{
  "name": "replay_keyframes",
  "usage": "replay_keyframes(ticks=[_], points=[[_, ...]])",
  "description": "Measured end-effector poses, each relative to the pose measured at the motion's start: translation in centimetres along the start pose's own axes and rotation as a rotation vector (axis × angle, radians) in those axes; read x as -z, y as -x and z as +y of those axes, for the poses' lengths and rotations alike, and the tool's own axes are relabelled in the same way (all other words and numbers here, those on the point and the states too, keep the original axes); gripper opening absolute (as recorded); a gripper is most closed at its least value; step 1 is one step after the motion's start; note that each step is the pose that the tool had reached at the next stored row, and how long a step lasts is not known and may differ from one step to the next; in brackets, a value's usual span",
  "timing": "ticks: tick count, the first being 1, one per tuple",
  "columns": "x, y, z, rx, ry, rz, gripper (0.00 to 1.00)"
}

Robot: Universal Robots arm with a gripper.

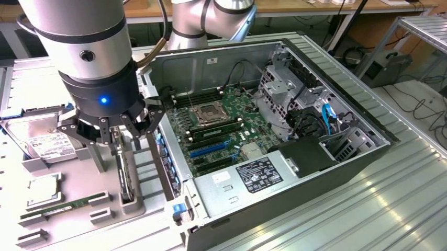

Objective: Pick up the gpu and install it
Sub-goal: 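Pick up the gpu and move the gpu toward the slot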

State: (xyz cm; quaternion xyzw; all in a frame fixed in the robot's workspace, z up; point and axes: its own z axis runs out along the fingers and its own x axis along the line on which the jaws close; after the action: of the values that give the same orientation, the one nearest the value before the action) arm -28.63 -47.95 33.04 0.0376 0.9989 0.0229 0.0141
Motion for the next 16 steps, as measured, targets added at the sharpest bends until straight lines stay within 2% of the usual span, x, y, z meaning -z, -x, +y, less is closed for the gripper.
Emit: replay_keyframes(ticks=[16], points=[[-0.38, -0.47, 0.21, 0.000, 0.0000, 0.0000, 0.42]])
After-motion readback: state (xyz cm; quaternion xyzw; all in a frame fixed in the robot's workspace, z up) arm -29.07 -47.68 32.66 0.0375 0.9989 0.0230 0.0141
